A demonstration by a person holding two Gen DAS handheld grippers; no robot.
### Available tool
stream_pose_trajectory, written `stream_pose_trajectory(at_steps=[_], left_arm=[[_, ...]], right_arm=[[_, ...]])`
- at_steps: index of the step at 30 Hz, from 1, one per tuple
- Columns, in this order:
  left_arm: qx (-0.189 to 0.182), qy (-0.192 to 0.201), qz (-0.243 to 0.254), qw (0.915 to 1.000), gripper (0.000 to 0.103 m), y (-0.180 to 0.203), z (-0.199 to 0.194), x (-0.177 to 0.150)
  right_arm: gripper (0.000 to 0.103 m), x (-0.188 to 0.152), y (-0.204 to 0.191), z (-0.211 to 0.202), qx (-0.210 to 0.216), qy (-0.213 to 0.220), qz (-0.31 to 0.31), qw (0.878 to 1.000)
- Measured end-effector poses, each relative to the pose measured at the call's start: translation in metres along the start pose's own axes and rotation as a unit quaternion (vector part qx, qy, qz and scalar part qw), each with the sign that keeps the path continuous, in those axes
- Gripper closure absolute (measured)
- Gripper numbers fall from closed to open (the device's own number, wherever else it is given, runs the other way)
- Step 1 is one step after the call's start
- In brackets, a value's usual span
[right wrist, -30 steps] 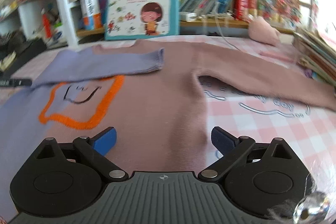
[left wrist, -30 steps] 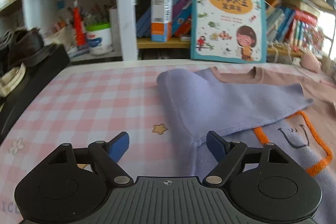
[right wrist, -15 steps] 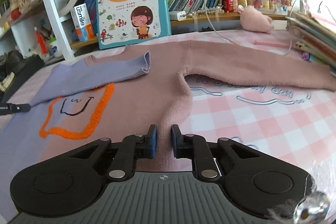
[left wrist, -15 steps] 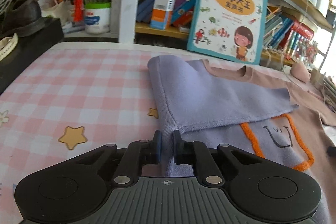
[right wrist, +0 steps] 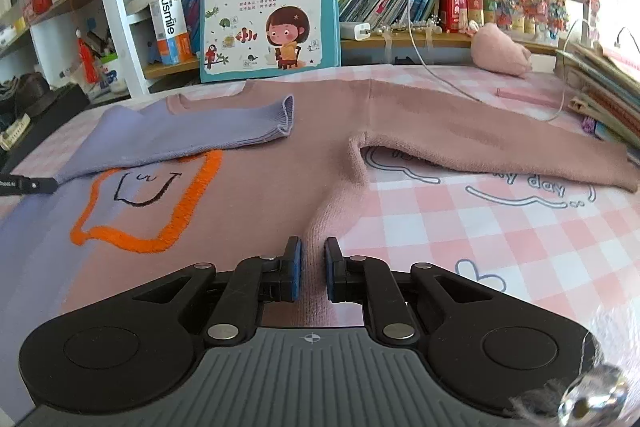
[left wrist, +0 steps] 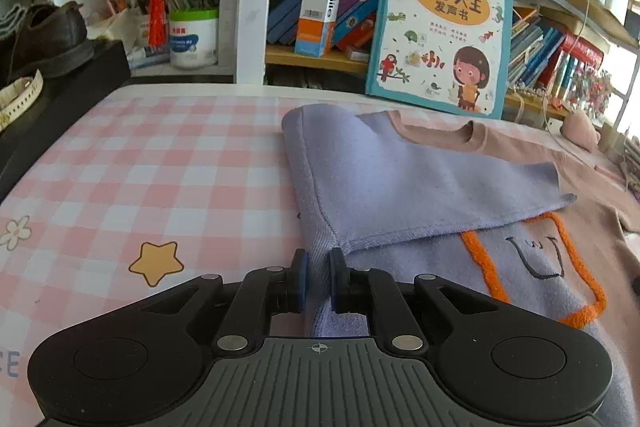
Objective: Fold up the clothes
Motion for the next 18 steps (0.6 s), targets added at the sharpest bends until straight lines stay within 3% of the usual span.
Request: stream_pose_trajectory(at_steps=[1, 5, 6, 9, 12, 15, 18], left_arm=[[0.006, -0.004, 0.005, 1.0000, 0.083, 0.001, 0.001, 0.001], [0.058, 0.025, 0.020, 0.9978, 0.031, 0.003, -0.010, 0.014], [0.065, 0.042, 0.026, 0.9967, 0.025, 0.005, -0.016, 0.019], [0.060, 0.094, 0.033, 0.9932, 0.018, 0.014, -0.033, 0.030], [0.017, 0.119, 0.030, 0.9923, 0.015, 0.028, -0.039, 0.035], [-0.035, 0.109, 0.041, 0.9926, 0.013, 0.048, -0.035, 0.033], [-0.055, 0.087, 0.066, 0.9925, 0.012, 0.070, -0.026, 0.026]], right_arm=[[0.091, 0.001, -0.001, 0.000, -0.004, -0.001, -0.002, 1.000], [0.072, 0.004, 0.001, 0.000, -0.016, -0.004, -0.012, 1.000], [0.065, 0.006, 0.003, -0.001, -0.018, -0.002, -0.011, 1.000], [0.050, 0.012, 0.009, -0.004, -0.027, 0.007, -0.003, 1.000], [0.038, 0.021, 0.019, -0.007, -0.043, 0.025, 0.010, 0.999], [0.035, 0.030, 0.033, -0.009, -0.062, 0.041, 0.033, 0.997], [0.033, 0.036, 0.050, -0.012, -0.076, 0.048, 0.061, 0.994]])
Point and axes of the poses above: each gripper's, at about its wrist camera, not at the fingertips, and z roughly the way its jaws point, y to its right, x to its top, the point moved 3 cm from there along z, roughly the way its jaws point, and after that the axes turned 12 degrees about z, right-handed, at the moved point
